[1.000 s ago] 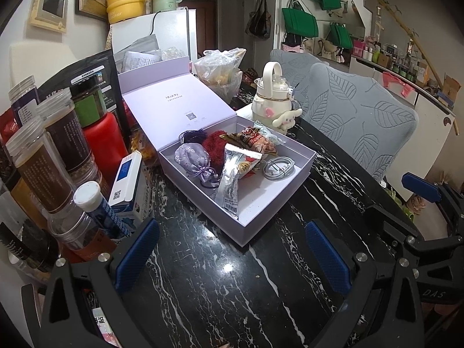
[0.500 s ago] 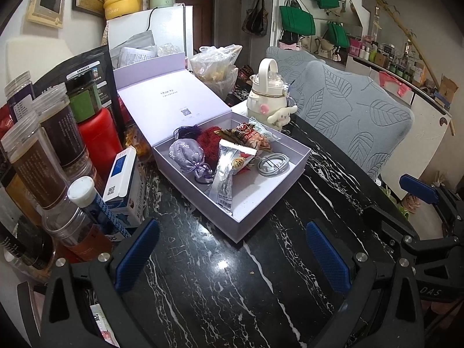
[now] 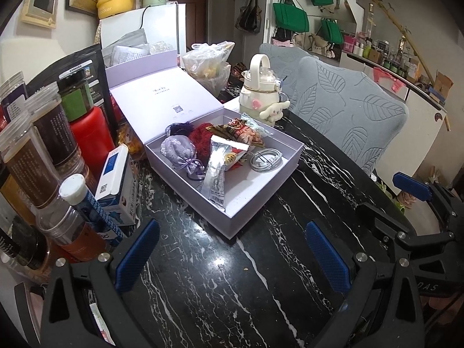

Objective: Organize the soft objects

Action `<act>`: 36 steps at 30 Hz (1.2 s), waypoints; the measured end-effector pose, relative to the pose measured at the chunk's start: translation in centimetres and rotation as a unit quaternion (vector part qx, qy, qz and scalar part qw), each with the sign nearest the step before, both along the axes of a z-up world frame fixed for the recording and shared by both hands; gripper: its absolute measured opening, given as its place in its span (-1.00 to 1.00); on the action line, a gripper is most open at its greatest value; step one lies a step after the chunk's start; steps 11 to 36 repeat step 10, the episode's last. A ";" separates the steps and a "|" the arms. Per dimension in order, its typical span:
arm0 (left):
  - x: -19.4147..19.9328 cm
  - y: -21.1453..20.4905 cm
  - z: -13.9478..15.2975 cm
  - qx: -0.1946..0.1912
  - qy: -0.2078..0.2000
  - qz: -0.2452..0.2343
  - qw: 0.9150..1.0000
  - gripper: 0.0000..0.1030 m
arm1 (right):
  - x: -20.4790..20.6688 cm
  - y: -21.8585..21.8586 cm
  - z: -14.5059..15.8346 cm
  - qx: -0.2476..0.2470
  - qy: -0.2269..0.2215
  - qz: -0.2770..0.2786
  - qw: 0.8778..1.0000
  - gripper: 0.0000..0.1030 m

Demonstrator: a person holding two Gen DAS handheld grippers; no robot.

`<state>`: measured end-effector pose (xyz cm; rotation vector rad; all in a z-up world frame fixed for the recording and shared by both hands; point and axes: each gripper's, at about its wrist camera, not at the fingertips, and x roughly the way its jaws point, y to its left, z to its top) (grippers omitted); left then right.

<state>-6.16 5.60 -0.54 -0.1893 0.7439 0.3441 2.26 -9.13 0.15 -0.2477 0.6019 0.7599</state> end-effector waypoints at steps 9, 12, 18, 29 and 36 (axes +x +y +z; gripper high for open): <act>0.0 -0.1 -0.3 -0.006 0.002 -0.006 1.000 0.99 | 0.0 -0.4 -0.1 -0.001 0.002 -0.006 1.000 0.87; 0.0 -0.1 -0.3 -0.007 0.002 -0.005 1.000 0.99 | 0.0 -0.4 -0.2 -0.001 0.002 -0.007 1.000 0.87; 0.0 -0.1 -0.3 -0.007 0.002 -0.005 1.000 0.99 | 0.0 -0.4 -0.2 -0.001 0.002 -0.007 1.000 0.87; 0.0 -0.1 -0.3 -0.007 0.002 -0.005 1.000 0.99 | 0.0 -0.4 -0.2 -0.001 0.002 -0.007 1.000 0.87; 0.0 -0.1 -0.3 -0.007 0.002 -0.005 1.000 0.99 | 0.0 -0.4 -0.2 -0.001 0.002 -0.007 1.000 0.87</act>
